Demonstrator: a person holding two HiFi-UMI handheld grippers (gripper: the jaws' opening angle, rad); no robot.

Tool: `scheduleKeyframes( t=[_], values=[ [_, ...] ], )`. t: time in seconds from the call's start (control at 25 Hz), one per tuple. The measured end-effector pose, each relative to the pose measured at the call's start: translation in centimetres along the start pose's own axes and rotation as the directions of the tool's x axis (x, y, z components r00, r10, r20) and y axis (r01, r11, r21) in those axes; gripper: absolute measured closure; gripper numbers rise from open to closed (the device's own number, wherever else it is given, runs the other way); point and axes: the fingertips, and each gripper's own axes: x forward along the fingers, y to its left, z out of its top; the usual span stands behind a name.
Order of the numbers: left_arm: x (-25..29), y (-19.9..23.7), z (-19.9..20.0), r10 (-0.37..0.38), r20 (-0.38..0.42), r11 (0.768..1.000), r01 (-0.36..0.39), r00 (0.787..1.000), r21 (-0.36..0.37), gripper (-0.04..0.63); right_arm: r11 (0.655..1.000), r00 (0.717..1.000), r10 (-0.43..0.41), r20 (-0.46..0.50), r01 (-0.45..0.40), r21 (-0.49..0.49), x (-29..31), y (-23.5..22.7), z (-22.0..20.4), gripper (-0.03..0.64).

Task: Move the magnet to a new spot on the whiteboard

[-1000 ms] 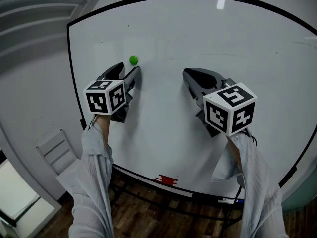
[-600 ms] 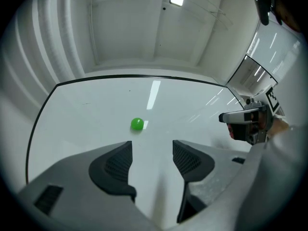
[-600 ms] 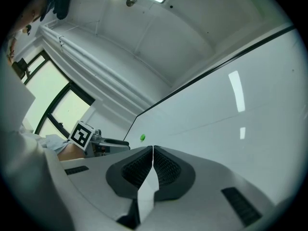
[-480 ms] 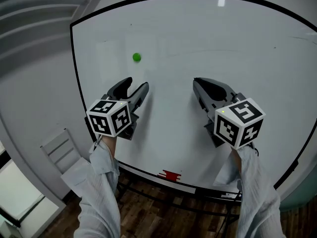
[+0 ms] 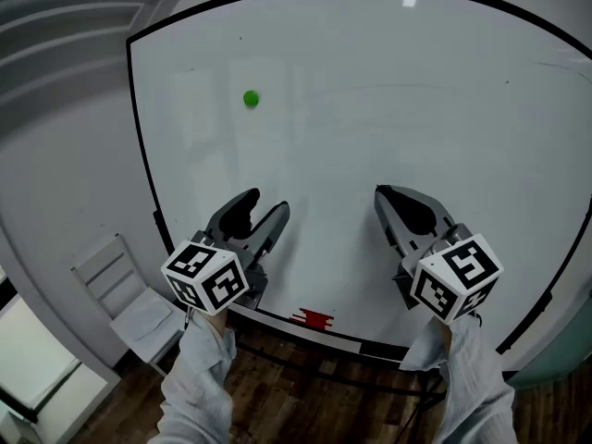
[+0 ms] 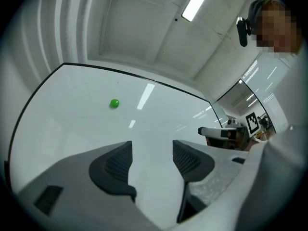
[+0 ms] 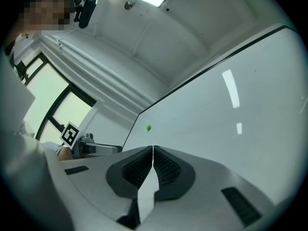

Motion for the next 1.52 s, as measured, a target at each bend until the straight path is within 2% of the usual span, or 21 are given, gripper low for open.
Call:
scheduleKeyframes(
  t=[0.2, 0.4, 0.6, 0.8, 1.04, 1.16, 1.32, 1.52],
  values=[
    [-2.7, -2.2, -3.7, -0.01, -0.03, 0.999, 0.009, 1.0, -0.039, 0.336, 0.998, 1.0, -0.025, -0.006, 0.026, 0.056, -3.0, 0.8, -2.4, 0.588],
    [-4.9, -3.3, -5.6, 0.013, -0.04, 1.0, -0.013, 0.999, -0.005, 0.336, 0.996, 0.999, -0.03, -0.042, 0.033, 0.077, -4.7, 1.9, -5.3, 0.588],
    [-6.9, -3.8, -8.3, 0.038, -0.066, 0.998, -0.041, 0.997, -0.048, 0.336, 0.99, 0.996, -0.052, -0.074, 0.062, 0.13, -6.3, 2.8, -8.3, 0.588],
    [-7.7, -5.8, -12.0, 0.013, -0.12, 0.998, -0.019, 0.993, -0.056, 0.337, 0.976, 0.991, -0.077, -0.107, 0.097, 0.196, -8.0, 3.4, -11.6, 0.588],
    [-8.9, -7.6, -16.6, 0.017, -0.148, 0.991, -0.037, 0.989, -0.131, 0.409, 0.937, 0.982, -0.118, -0.148, 0.16, 0.31, -10.1, 4.4, -15.9, 0.588],
    [-9.2, -8.2, -18.4, 0.03, -0.162, 0.986, -0.056, 0.986, -0.154, 0.445, 0.931, 0.972, -0.142, -0.188, 0.196, 0.308, -11.0, 5.1, -18.2, 0.588],
    [-9.6, -8.3, -21.2, 0.063, -0.215, 0.986, -0.095, 0.974, -0.14, 0.514, 0.937, 0.952, -0.168, -0.256, 0.235, 0.258, -12.1, 6.1, -21.9, 0.588],
    [-11.0, -7.6, -24.6, 0.104, -0.269, 0.977, -0.149, 0.958, -0.152, 0.575, 0.933, 0.944, -0.141, -0.298, 0.228, 0.28, -12.4, 8.3, -25.7, 0.588]
  ],
)
